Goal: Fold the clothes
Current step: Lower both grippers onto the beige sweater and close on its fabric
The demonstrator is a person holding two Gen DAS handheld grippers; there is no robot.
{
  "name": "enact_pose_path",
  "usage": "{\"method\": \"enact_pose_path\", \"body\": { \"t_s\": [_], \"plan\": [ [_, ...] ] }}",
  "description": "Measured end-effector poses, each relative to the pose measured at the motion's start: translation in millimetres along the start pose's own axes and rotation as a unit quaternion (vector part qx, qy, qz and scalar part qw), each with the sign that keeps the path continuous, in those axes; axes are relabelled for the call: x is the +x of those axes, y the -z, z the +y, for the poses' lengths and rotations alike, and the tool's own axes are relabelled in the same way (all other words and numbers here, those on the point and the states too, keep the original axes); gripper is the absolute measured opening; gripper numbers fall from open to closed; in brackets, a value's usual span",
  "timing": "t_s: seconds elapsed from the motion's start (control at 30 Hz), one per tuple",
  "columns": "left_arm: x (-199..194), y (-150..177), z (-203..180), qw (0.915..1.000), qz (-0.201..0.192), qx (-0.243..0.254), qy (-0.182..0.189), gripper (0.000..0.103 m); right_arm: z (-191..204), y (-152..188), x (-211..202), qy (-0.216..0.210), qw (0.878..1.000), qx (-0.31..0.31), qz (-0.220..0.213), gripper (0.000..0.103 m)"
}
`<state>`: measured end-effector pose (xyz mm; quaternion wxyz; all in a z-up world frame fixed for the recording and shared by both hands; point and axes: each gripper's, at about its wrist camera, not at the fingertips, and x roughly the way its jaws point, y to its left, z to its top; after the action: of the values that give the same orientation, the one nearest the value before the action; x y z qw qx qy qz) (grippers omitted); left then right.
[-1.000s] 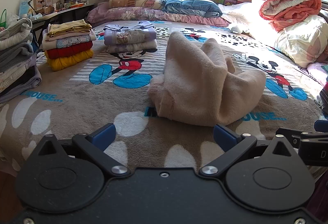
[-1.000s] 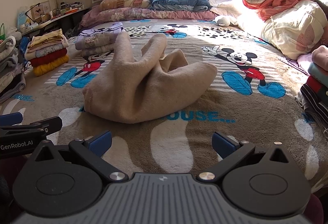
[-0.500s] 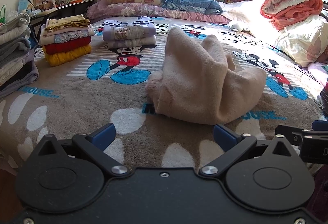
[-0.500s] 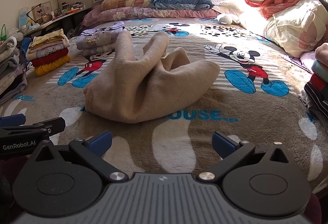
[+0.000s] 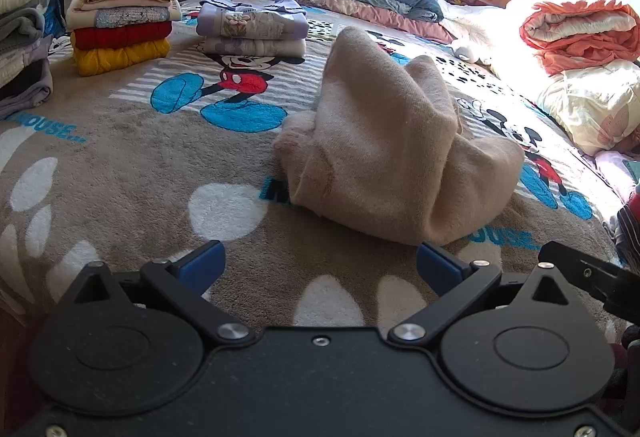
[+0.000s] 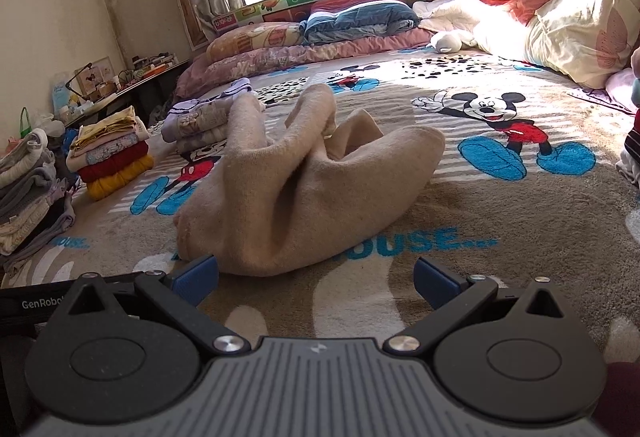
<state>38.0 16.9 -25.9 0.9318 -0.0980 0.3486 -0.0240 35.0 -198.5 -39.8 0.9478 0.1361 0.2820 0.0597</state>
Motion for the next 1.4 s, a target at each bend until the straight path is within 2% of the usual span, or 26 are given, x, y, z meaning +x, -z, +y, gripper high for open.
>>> {"method": "enact_pose_path", "body": {
  "t_s": [0.3,0.43,0.57,0.7,0.8,0.9,1.0,1.2,1.4],
  "plan": [
    [25,-10,8,0.998,0.031,-0.035,0.042,0.103,-21,9,25,-0.057,0.998,0.034,-0.006,0.103],
    [34,-25,11,0.9957,0.045,-0.045,0.067,0.103,-34,5,32,-0.075,0.996,0.058,-0.002,0.103],
    [38,-46,10,0.9948,0.036,-0.047,0.083,0.103,-42,-9,39,-0.098,0.993,0.06,-0.002,0.103],
    [46,-71,8,0.995,0.027,-0.036,0.088,0.102,-40,-26,52,-0.104,0.994,0.033,0.01,0.103],
    [54,-91,10,0.9961,0.017,-0.026,0.083,0.102,-39,-40,57,-0.11,0.994,0.015,0.003,0.103],
    [64,-111,11,0.9969,-0.001,-0.005,0.079,0.102,-40,-58,57,-0.121,0.992,-0.017,-0.038,0.103],
    [76,-131,10,0.9968,-0.01,0.012,0.078,0.101,-48,-83,67,-0.134,0.99,-0.019,-0.044,0.103],
    [101,-173,11,0.9959,-0.013,-0.001,0.09,0.098,-53,-141,110,-0.131,0.99,-0.044,0.01,0.103],
    [128,-207,8,0.9942,-0.006,-0.035,0.101,0.095,-49,-174,160,-0.13,0.991,-0.019,0.039,0.102]
  ]
}}
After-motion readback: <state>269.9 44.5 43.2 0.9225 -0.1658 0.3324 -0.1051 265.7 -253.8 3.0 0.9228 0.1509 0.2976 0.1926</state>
